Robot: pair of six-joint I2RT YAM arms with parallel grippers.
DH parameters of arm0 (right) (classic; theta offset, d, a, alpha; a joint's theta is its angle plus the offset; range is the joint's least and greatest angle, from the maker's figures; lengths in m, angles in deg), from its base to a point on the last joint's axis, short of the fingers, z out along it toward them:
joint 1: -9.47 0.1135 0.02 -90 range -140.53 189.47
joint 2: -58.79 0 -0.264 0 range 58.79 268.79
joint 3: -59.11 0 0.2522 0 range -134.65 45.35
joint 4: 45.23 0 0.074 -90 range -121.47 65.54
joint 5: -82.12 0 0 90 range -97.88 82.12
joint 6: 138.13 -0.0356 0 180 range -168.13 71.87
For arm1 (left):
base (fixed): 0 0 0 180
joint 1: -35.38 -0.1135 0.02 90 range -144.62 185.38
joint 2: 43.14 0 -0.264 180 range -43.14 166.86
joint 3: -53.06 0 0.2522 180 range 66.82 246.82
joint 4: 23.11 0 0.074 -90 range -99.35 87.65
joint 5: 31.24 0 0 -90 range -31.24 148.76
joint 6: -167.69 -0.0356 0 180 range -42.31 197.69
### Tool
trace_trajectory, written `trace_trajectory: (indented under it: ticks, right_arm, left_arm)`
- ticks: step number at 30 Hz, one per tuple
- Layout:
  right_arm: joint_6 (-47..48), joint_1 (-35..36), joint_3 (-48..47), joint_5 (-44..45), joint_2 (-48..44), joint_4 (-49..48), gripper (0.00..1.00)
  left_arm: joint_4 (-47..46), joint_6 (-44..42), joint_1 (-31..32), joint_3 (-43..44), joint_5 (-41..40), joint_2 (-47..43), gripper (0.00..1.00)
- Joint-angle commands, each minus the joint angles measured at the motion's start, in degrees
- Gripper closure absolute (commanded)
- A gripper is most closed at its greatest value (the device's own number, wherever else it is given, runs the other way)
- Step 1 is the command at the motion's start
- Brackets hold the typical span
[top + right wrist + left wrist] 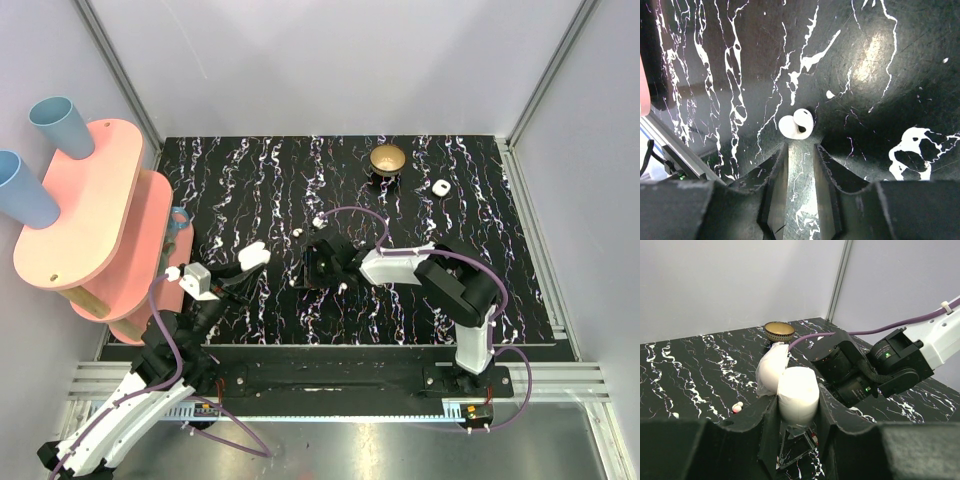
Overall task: Insert the wireless bluetooth earbuds into the charging case
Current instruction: Pick up the left earbud from the center of the board.
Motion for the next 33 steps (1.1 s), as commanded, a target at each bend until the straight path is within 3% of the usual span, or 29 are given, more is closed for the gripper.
trace_trajectory:
  ticks: [1, 33]
  right_arm:
    - [-2.9, -0.2, 0.4, 2.2, 1.3, -1.8, 0.65]
    - [-4.0, -2.3, -4.2, -2.1, 6.2, -3.9, 0.69]
  left_arm:
    - [-0.5, 0.2, 0.0, 1.4, -1.0, -0.3, 0.94]
    - [-0.7, 0.1, 0.1, 1.6, -1.4, 0.6, 0.94]
